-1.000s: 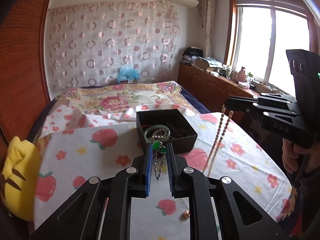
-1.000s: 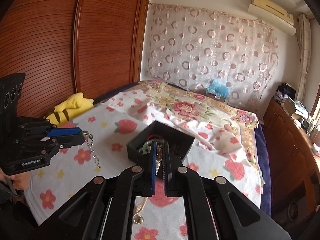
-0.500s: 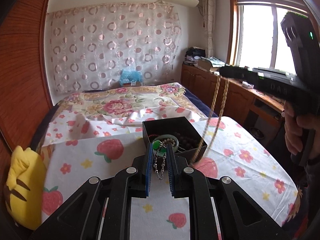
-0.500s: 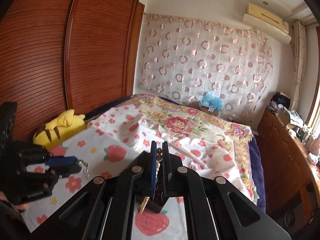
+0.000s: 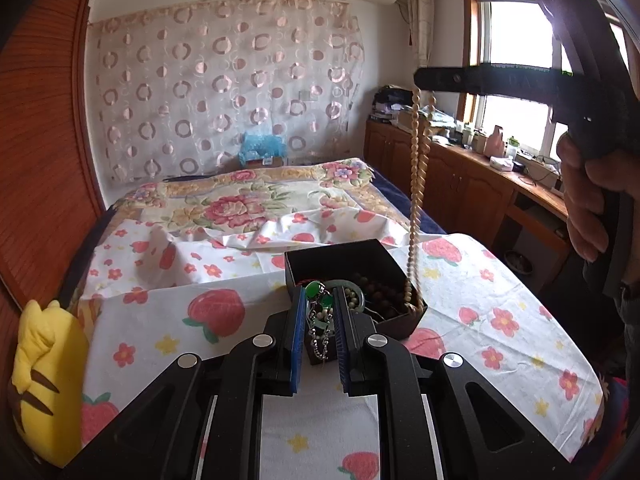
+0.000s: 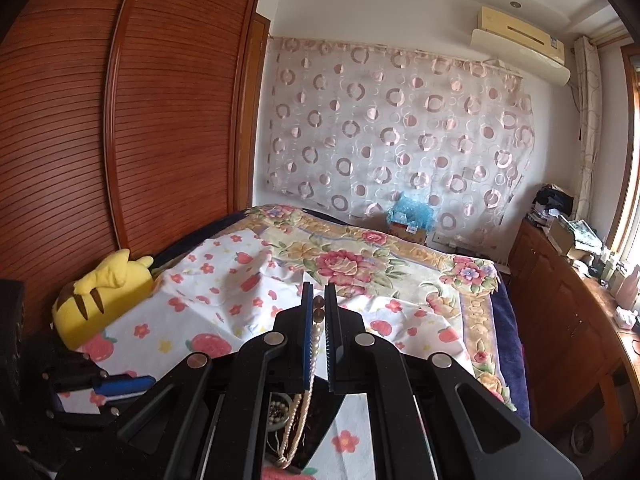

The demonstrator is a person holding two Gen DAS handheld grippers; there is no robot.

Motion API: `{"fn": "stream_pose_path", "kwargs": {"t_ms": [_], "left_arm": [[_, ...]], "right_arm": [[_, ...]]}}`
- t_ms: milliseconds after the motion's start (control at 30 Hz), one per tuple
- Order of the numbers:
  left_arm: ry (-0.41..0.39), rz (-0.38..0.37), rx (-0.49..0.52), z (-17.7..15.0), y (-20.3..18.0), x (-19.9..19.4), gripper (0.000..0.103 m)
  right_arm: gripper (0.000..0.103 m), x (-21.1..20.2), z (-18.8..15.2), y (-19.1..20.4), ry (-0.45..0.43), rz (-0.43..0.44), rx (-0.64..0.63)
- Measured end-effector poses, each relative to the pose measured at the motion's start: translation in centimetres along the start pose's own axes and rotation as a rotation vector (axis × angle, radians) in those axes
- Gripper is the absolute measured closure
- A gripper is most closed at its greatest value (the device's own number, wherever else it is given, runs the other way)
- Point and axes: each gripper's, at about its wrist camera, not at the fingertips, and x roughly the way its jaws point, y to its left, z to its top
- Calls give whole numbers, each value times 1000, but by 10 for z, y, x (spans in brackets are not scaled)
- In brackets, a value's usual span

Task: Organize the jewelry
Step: 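Carry the green pendant and pearl necklace over the black box with both grippers, then lower the pendant into the box with the left gripper while the right gripper releases the pearls there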

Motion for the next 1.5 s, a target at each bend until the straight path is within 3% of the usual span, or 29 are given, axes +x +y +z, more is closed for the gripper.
{"fn": "stream_pose_path", "kwargs": {"t_ms": [233, 700, 967, 1033, 1100, 1300, 1400, 1433, 1500], "left_arm": [[5, 12, 16, 5, -1, 5, 91], [41, 24, 30, 35, -6, 52, 97], [120, 74, -21, -8, 31, 62, 96], [181, 92, -50, -23, 49, 77, 84], [222, 99, -41, -34, 56, 91, 80], [322, 73, -37, -52, 59, 126, 80], [316, 93, -11, -54, 56, 129, 81], [317, 93, -8, -54, 56, 129, 92], [323, 92, 1, -53, 55, 130, 93]], "right_arm": [[97, 18, -6, -3, 35, -7, 8], [97, 78, -83, -5, 221, 100, 115], [97, 81, -100, 2, 234, 126, 115], [97, 82, -102, 3, 238, 127, 115], [97, 83, -106, 4, 242, 124, 115], [97, 82, -111, 0, 245, 114, 104], [97, 79, -111, -4, 242, 112, 102], [97, 78, -112, -5, 241, 112, 102], [97, 77, -110, -7, 242, 110, 102]]}}
